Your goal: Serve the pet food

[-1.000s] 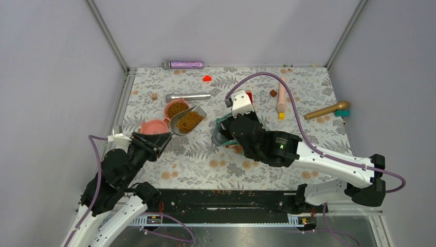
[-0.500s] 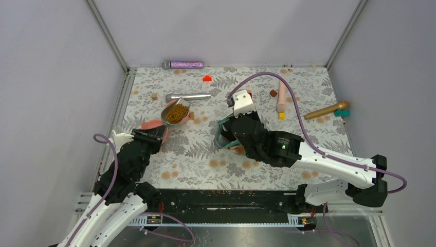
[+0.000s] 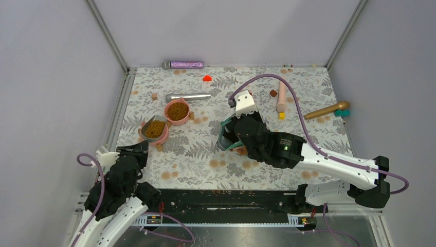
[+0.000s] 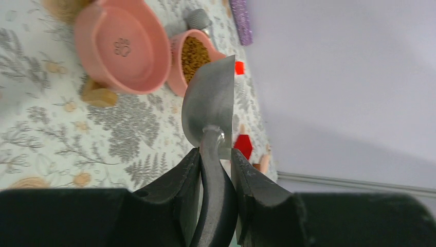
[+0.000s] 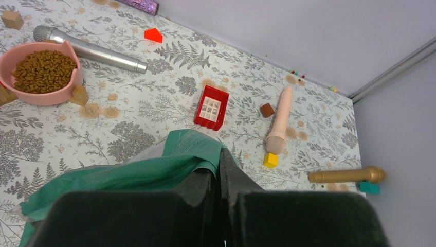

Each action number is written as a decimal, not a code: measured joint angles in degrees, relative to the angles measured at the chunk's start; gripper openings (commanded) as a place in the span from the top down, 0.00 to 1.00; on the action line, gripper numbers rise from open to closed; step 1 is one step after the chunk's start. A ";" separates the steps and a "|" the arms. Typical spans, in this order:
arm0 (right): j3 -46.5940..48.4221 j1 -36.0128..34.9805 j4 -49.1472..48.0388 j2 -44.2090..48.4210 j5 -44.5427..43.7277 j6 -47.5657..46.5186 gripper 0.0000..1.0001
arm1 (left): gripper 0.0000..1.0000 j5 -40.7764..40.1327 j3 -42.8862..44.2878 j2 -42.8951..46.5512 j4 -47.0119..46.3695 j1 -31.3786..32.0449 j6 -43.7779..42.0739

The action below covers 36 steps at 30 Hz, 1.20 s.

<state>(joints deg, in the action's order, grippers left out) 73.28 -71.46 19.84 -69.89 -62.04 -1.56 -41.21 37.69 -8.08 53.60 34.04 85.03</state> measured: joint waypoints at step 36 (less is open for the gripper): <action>-2.84 0.00 -4.98 1.31 -1.11 -3.26 1.00 | 1.00 -3.41 6.23 -27.67 7.39 -11.61 -3.74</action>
<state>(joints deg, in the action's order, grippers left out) 70.43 -71.46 14.85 -68.58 -63.16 -4.82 -44.62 43.92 -35.75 60.99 22.44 81.30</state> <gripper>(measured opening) 0.032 0.258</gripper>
